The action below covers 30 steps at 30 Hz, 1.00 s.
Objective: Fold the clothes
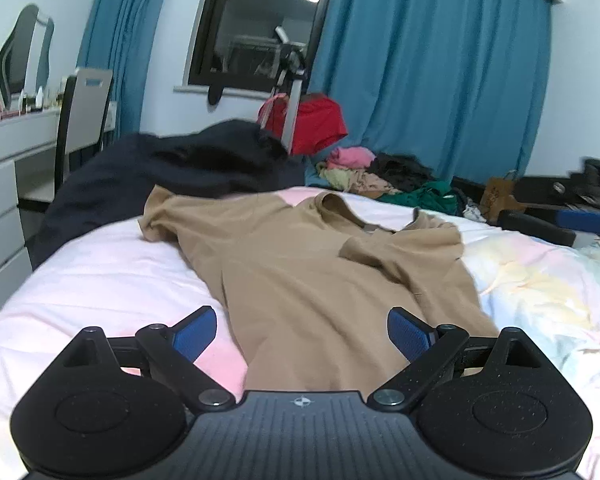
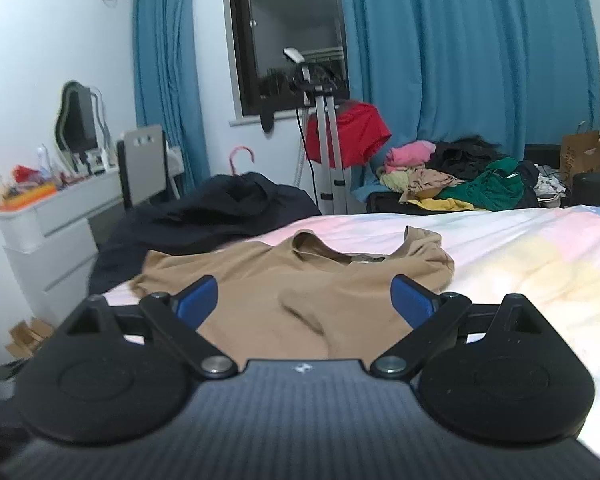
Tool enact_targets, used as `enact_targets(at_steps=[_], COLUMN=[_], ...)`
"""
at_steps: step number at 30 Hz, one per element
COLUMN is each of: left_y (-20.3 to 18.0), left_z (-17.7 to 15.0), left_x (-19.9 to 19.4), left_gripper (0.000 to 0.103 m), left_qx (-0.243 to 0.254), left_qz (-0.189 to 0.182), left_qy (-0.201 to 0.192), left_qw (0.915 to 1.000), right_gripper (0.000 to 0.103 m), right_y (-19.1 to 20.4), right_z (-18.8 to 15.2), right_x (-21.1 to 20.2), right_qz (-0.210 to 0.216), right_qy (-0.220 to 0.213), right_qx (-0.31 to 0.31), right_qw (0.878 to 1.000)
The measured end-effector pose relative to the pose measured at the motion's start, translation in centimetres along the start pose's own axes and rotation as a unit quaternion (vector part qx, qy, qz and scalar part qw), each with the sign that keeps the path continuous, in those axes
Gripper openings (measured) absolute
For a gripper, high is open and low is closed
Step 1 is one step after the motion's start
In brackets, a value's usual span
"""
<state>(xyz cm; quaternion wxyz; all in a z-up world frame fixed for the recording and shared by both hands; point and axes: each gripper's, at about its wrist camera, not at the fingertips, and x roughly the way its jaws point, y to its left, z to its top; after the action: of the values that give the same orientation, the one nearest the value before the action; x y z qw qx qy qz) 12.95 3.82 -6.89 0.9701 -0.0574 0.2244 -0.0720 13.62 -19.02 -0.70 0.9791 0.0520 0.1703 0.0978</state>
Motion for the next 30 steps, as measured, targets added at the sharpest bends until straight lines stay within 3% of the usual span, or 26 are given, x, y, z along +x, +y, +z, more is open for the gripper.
enact_targets(at_steps=[7,12,18,24,30], left_y=[-2.8,-3.8,-3.8,-1.5,4.5], left_z=[-0.4,-1.1,-1.6,-0.3,2.0], left_x=[-3.2,-3.8,-2.5,2.9,9.0], left_gripper=[0.094,0.094,0.094,0.094,0.094], left_qx=[0.032,0.031,0.028,-0.049,-0.190], left_qz=[-0.003,-0.003,0.028,0.073,0.086], left_qy=[-0.013,-0.007,0.019,0.070,0.073], left_qw=[0.9994,0.9995,0.9990,0.9937,0.9753], right_gripper=[0.095,0.095,0.095,0.095,0.095], right_y=[-0.1,-2.0,-4.1,-6.6,-7.4], right_z=[-2.6,-3.6,-4.2,-4.4,-5.2], right_x=[-6.5,-7.2,-6.7,-7.2,-5.3], right_qz=[0.001,-0.011,-0.031,-0.029,-0.027], right_qy=[-0.027,-0.031,-0.020,-0.014,0.017], right_qx=[-0.007,0.025,0.067,0.099,0.117], right_qw=[1.000,0.999,0.997,0.995,0.993])
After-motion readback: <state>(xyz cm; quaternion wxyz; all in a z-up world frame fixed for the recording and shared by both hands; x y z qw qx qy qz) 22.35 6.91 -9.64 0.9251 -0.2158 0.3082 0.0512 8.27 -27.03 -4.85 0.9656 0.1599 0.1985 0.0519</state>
